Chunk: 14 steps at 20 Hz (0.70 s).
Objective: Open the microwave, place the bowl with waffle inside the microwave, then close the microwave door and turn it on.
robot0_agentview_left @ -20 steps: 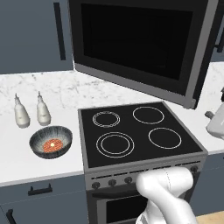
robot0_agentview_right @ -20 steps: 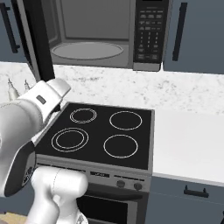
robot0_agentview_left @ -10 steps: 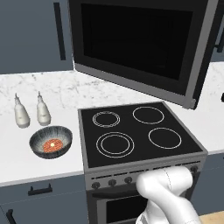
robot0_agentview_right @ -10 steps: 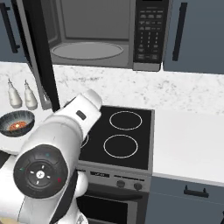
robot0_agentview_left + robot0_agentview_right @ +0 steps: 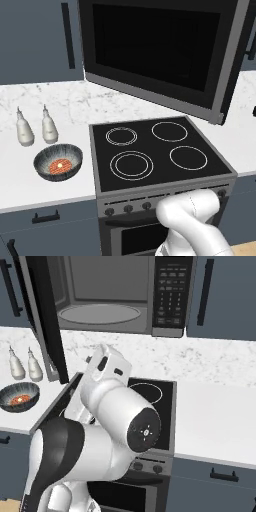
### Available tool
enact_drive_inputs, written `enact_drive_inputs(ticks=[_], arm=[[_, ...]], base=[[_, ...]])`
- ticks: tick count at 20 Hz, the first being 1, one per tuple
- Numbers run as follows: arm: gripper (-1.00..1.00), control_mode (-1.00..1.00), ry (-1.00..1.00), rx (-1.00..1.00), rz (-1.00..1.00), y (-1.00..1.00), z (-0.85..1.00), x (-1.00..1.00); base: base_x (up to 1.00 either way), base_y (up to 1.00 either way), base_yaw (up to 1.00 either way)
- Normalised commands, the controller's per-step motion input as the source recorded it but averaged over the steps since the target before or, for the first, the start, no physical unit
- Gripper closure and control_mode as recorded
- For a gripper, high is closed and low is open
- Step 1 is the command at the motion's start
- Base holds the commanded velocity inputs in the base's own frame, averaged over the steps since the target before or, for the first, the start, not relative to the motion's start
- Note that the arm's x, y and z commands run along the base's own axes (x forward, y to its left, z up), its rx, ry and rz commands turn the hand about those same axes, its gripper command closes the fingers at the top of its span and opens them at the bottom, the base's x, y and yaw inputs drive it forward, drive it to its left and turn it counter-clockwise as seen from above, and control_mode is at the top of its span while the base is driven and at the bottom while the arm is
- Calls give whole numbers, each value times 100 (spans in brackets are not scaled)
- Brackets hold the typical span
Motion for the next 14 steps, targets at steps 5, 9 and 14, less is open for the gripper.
enact_drive_inputs(ticks=[5, 9, 14], arm=[[-100, -100, -30, -6, 29, 41, 0, 57], [-100, -100, -28, -5, 21, 51, 0, 51], [-100, -100, -29, -8, 31, 51, 0, 54]], base=[[0, 0, 0], [0, 0, 0], [0, 0, 0]])
